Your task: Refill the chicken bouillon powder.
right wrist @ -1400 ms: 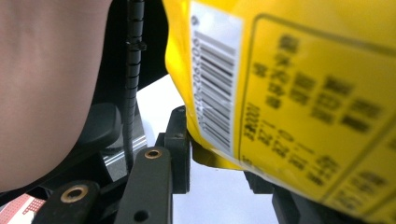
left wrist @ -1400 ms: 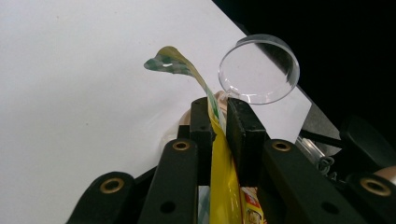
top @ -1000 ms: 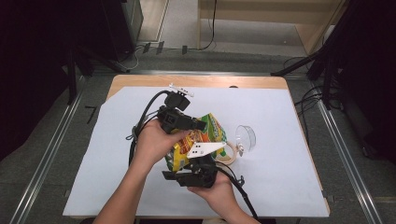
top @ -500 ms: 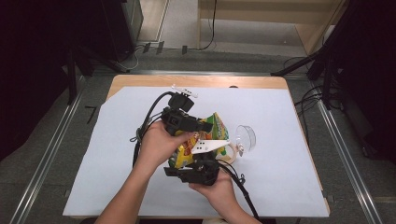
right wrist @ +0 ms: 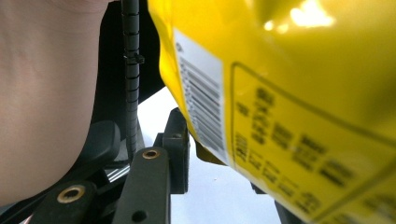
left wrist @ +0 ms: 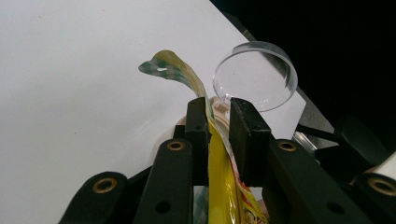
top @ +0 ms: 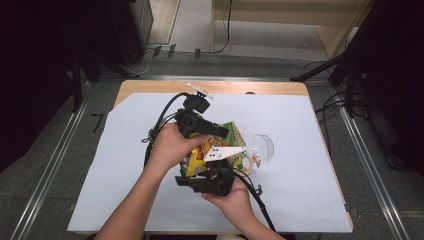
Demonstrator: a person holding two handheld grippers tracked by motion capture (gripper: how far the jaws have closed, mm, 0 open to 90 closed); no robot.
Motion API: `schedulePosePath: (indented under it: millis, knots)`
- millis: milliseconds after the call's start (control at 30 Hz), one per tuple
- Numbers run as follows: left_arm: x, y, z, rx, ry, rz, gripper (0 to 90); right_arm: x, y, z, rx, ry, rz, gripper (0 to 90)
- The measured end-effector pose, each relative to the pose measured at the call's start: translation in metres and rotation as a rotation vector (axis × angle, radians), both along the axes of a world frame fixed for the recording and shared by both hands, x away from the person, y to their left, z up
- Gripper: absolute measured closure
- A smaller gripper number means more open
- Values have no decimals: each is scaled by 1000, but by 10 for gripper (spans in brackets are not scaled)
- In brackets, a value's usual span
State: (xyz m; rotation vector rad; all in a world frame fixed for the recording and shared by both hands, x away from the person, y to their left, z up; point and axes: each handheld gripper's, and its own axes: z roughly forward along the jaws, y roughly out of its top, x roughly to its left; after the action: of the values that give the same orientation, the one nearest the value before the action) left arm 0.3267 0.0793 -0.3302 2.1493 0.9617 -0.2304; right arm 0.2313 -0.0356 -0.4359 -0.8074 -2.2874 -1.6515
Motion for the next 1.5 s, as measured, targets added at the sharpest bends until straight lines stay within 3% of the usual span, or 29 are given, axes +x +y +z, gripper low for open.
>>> schedulePosePath:
  millis: [100, 367, 1033, 1500]
  knots:
    - [0, 3, -2, -13, 0, 9, 782, 1, 2, -1, -11, -1, 0, 663]
    - [-9, 5, 1, -19, -48, 22, 782, 0, 2, -1, -23, -29, 5, 671]
    - [-17, 14, 9, -23, -84, 56, 780, -2, 7, 4, -26, -58, 37, 669]
    - [-15, 15, 5, -16, -72, 53, 777, -2, 8, 3, -26, -35, 50, 669]
